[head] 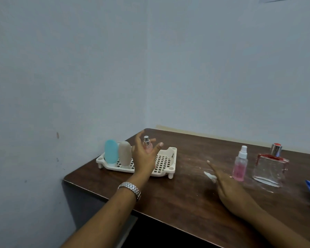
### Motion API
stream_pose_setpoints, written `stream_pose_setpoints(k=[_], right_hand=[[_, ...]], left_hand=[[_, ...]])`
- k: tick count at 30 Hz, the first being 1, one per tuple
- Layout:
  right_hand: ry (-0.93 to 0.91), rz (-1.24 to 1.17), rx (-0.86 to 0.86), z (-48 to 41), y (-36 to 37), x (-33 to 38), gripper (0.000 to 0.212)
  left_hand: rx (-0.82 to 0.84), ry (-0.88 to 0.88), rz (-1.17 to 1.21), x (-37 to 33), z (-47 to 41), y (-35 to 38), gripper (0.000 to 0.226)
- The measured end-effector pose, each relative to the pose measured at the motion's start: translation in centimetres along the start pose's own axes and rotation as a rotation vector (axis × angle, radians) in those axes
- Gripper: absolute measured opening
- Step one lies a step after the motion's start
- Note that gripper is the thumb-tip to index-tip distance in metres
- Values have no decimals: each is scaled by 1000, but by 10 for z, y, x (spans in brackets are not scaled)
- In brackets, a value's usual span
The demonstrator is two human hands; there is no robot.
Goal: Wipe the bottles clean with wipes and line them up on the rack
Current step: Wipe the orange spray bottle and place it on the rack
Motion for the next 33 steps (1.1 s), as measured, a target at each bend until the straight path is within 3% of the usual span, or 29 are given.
stream_pose_setpoints(k=[5,13,22,33], right_hand=[[-7,-48,-76,-19,10,22,58],[-34,-140,-90,-44,26,49,63],[-25,-140,-54,-43,29,37,68],[-18,-206,-45,-38,28,41,66]], left_hand=[[-23,68,-124,0,-10,-4,62],[-94,154,-303,8,-6,-11,90],[-73,238,-567,8,-15,-15,91],[87,298,-836,4,-17,-5,80]])
Point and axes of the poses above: each hand's wrist, its own z-axis away from the middle knuckle, its own y-axis out of the palm, x = y × z, the point moved 4 cm from there along -z, towards the middle knuckle, and after that the axes turned 5 degrees about z, right-handed, at the moved point
